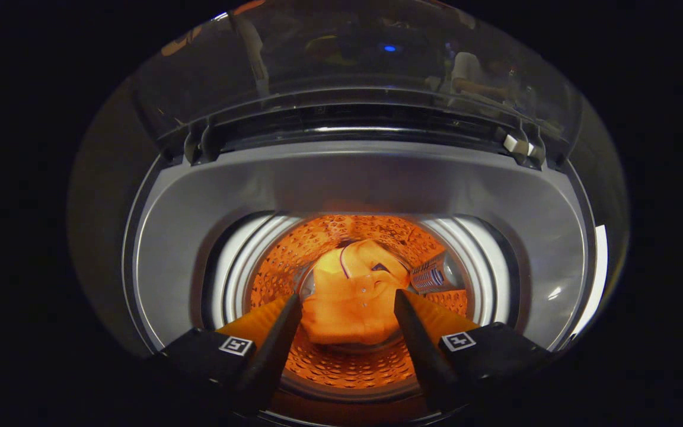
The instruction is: Put the clothes into the washing machine and then close the washing machine lid.
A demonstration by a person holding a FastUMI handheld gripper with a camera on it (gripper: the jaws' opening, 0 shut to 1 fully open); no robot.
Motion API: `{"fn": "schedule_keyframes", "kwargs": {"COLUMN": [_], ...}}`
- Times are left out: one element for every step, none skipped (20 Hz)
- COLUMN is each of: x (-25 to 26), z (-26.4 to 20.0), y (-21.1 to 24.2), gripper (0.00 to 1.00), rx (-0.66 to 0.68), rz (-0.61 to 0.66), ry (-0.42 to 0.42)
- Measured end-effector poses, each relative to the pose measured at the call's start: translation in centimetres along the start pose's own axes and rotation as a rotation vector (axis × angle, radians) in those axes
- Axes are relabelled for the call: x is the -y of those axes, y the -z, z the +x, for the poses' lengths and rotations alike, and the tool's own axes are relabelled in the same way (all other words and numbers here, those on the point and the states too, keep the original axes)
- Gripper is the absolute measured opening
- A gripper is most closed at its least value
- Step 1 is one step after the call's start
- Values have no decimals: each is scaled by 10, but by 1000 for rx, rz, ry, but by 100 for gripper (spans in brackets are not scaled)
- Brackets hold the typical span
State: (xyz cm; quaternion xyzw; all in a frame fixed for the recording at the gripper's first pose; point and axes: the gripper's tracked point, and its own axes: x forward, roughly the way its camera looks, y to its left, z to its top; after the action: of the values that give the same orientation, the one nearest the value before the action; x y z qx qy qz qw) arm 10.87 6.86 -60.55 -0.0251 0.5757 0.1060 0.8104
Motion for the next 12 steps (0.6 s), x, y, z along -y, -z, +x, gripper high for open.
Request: {"fn": "schedule_keyframes", "kwargs": {"x": [-1,-1,-1,-2,-2,-2,-3,-5,-6,-6,-7,-9], "z": [0,-2,-2,-6,-10,-16,-23,-34,-43,-53,-66,-79], "y": [3,4,5,5,3,1,-2,-6,-11,-15,-19,-23], "gripper": [100,100,100,100,100,100,100,100,100,100,100,100], "rx": [0,3,7,16,37,64,97,132,168,202,234,264], "rz": [2,6,11,18,23,25,29,34,37,40,44,49], "ry": [-3,-3,-3,-6,-6,-4,-5,-12,-17,-17,-17,-21]}}
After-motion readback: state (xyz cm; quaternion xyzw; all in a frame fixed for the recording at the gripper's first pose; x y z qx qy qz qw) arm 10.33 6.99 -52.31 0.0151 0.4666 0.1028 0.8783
